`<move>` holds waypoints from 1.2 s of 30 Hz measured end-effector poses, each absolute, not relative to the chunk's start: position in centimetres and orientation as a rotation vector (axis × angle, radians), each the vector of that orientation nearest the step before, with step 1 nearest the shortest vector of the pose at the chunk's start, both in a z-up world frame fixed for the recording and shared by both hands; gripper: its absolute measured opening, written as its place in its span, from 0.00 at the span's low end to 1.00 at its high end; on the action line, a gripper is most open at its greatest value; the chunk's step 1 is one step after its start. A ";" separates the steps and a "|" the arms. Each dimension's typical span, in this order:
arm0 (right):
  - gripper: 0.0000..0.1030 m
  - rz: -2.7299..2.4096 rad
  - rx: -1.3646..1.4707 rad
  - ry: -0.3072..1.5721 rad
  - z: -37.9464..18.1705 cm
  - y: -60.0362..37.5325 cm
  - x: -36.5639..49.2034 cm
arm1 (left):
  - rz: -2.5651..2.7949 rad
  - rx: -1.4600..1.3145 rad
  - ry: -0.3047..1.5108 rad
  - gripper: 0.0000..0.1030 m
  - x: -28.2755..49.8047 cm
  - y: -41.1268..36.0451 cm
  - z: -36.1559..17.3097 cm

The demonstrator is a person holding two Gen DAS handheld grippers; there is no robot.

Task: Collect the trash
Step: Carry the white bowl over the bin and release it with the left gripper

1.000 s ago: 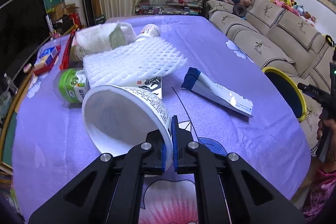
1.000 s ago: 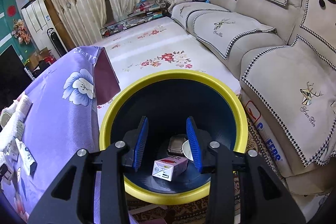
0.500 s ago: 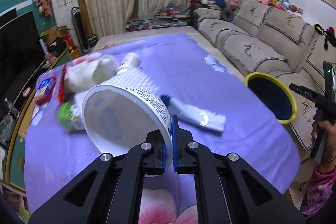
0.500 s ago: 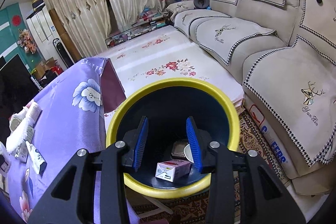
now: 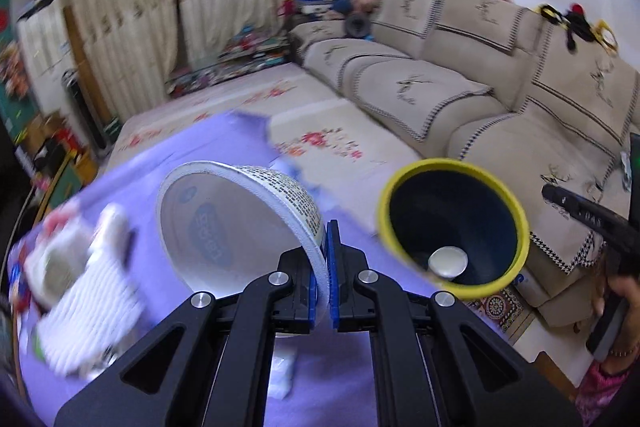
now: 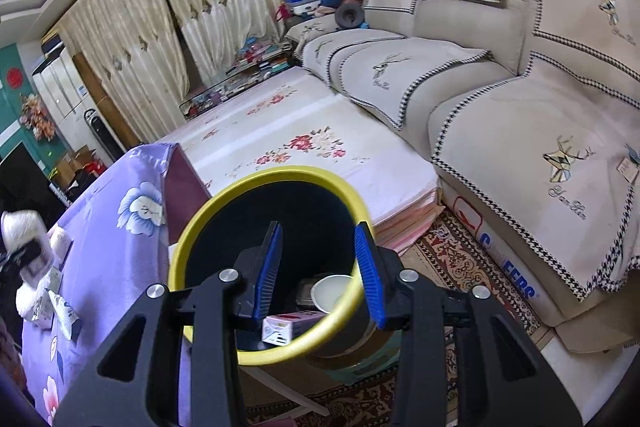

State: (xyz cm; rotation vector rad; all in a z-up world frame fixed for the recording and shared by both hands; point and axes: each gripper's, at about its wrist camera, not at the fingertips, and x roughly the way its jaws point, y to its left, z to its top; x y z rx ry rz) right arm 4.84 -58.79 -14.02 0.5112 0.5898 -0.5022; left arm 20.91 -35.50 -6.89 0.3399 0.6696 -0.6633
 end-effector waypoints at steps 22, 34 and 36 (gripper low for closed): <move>0.35 -0.571 0.591 0.624 -17.3 -63.9 2.3 | -0.846 0.543 0.768 0.05 21.4 -54.6 -13.8; 0.35 -0.573 0.607 0.624 -17.6 -64.1 2.2 | -0.910 0.499 0.937 0.05 23.2 -55.6 -17.0; 0.35 -0.571 0.609 0.628 -17.7 -64.1 2.2 | -0.912 0.508 0.944 0.05 23.3 -55.8 -17.2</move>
